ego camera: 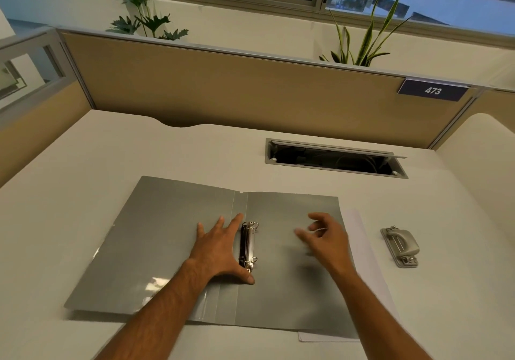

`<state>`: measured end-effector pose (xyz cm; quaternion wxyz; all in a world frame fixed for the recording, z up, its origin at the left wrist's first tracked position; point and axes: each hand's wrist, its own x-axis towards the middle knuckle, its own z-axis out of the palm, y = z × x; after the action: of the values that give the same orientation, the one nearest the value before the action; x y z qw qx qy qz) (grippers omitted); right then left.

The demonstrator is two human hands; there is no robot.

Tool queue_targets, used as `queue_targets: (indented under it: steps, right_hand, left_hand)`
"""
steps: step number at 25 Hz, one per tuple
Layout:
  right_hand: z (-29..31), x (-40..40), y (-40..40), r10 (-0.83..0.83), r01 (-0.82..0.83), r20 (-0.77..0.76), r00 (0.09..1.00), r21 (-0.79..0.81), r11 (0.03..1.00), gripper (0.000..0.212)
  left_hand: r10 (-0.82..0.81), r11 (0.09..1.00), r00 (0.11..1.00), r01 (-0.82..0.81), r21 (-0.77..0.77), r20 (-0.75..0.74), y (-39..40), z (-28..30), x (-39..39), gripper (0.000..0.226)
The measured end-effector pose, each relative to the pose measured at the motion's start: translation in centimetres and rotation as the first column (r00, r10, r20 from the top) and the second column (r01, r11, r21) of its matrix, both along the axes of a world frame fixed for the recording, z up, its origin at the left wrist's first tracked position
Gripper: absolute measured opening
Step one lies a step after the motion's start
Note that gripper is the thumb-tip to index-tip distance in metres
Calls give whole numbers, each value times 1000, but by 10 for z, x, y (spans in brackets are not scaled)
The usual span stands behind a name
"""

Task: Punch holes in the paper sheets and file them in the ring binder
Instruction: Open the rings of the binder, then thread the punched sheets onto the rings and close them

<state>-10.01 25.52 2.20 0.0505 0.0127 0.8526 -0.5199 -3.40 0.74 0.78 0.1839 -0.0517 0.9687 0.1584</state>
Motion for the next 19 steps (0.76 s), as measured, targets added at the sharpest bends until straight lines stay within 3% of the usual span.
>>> queue_targets:
  steps: [2,4,8,11,17,19]
  right_hand:
    - [1,-5,37,-218,244,-150,964,184,952,41]
    - [-3,-12,75,-323,367,-187,928,302,880,46]
    - [-18,-21,117,-401,274,118,909,554,786,85]
    - [-25,-24,119,-393,240,187,900,540,807,85]
    - [-24,-31,120,-390,211,268,881,515,831,41]
    - [-21,-28,119,-394,232,266,880,484,844,37]
  left_hand:
    - [-6,1000,1000,6,-27,7,3,1,-1,151]
    - [-3,999,1000,3,-33,12,4,2,-2,151]
    - [-1,999,1000,3,-50,25,6,5,-3,151]
    - [-5,998,999,7,-66,32,7,4,-5,152]
    - [1,998,999,1,-55,38,9,6,-5,151]
    - [1,998,999,1,-59,37,10,7,-4,151]
